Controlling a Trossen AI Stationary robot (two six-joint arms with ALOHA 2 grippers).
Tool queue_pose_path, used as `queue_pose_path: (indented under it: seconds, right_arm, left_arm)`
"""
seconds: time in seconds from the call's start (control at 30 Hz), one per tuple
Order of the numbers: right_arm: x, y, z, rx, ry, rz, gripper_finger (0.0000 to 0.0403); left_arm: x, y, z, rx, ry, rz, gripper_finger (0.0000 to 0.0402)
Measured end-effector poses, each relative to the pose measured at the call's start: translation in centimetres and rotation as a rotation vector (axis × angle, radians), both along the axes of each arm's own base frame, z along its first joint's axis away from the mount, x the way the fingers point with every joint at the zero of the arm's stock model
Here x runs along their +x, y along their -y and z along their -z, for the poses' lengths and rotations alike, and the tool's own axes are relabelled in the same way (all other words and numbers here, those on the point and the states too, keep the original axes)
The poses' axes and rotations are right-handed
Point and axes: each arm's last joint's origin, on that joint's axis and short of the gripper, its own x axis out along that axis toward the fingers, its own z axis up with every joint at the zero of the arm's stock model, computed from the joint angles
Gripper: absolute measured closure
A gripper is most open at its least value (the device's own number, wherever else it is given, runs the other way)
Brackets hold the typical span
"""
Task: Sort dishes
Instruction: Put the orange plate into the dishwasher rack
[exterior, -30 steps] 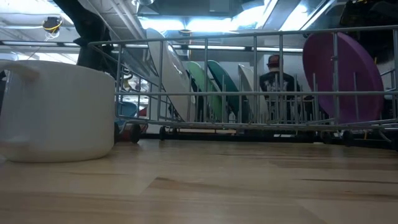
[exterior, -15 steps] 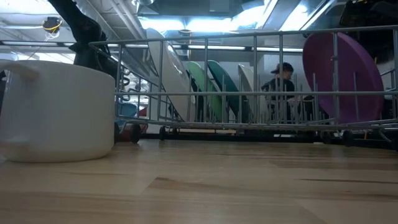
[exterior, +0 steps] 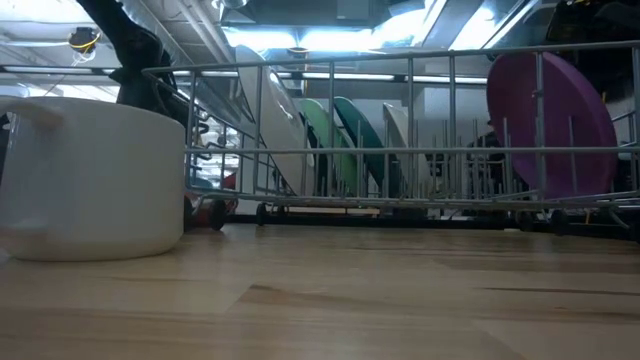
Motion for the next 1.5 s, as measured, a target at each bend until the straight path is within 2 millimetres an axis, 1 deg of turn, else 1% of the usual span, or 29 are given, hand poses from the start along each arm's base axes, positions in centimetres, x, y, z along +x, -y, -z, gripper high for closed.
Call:
queue_pose_path:
  seconds: [0.2,0.4,0.6,0.8,1.03,1.23,1.5]
  right_arm:
    - [0.0,0.0,0.0,0.0,0.0,0.0,0.0251]
    - [0.0,0.0,0.0,0.0,0.002,0.001,0.0251]
    - [0.0,0.0,0.0,-0.001,0.004,0.0,0.0251]
    - [0.4,0.1,-0.3,-0.008,0.049,0.0,0.0251]
    - [0.6,0.1,-0.5,-0.013,0.08,0.0,0.0251]
    - [0.6,0.1,-0.6,-0.015,0.087,0.0,0.0251]
    - [1.0,0.2,-0.9,-0.024,0.139,-0.001,0.0251]
  left_arm:
    - [-0.2,0.3,-0.9,-0.057,-0.047,-0.048,0.0398]
    - [-0.2,0.3,-2.6,-0.032,-0.056,-0.058,0.04]
    - [-0.4,0.1,-5.8,0.062,-0.096,-0.046,0.0401]
    - [-0.5,0.2,-9.3,0.173,-0.043,-0.06,0.0401]
    - [-0.7,0.8,-12.5,0.312,-0.006,-0.056,0.0401]
    - [-0.7,2.0,-14.0,0.406,-0.015,-0.038,0.0401]
    - [-0.6,3.3,-15.1,0.476,0.001,-0.023,0.0401]
